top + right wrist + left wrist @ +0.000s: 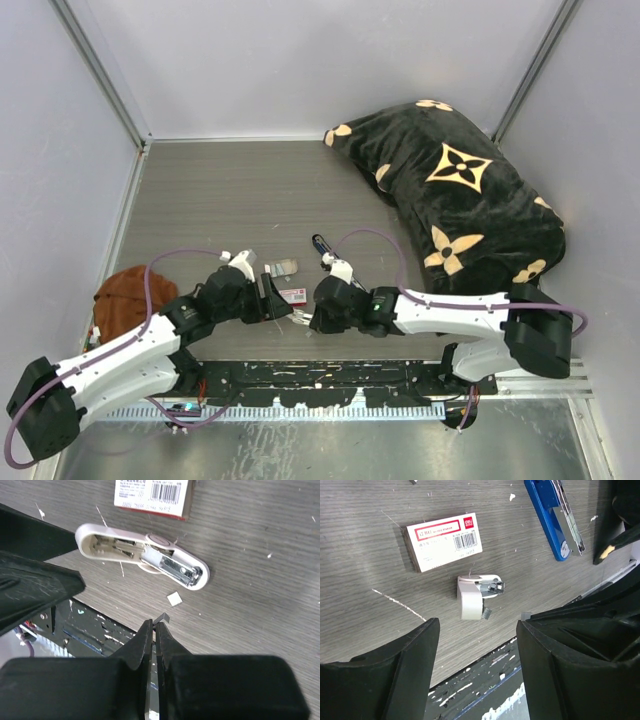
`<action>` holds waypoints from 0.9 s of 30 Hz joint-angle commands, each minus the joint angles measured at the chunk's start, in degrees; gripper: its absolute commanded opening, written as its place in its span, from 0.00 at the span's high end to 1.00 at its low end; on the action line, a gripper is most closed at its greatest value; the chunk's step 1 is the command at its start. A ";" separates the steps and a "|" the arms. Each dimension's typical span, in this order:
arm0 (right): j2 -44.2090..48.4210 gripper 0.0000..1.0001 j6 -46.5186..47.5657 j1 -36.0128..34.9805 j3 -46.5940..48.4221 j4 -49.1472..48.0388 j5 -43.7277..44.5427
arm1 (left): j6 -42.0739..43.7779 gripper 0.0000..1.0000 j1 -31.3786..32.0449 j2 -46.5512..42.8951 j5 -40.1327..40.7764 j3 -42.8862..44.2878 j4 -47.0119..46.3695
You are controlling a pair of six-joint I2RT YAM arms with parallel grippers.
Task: Load the staples into the stapler
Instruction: Pick up the staple from the staple box, then install the staple into the stapler.
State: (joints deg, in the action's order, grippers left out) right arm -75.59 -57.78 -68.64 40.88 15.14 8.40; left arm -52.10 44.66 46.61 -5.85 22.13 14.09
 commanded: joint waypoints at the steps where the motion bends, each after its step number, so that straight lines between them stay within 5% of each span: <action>1: -2.83 0.97 0.40 -0.18 5.32 1.76 3.61 | 1.82 0.37 -1.13 0.91 -0.05 0.86 -5.46; 27: -16.76 0.98 -2.13 0.03 17.97 10.55 5.87 | 4.94 0.46 -4.25 3.76 -4.65 0.28 -8.10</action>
State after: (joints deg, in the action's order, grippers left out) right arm -91.92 -58.41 -68.62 55.86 24.56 11.94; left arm -48.53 40.73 49.80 -9.32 22.13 9.52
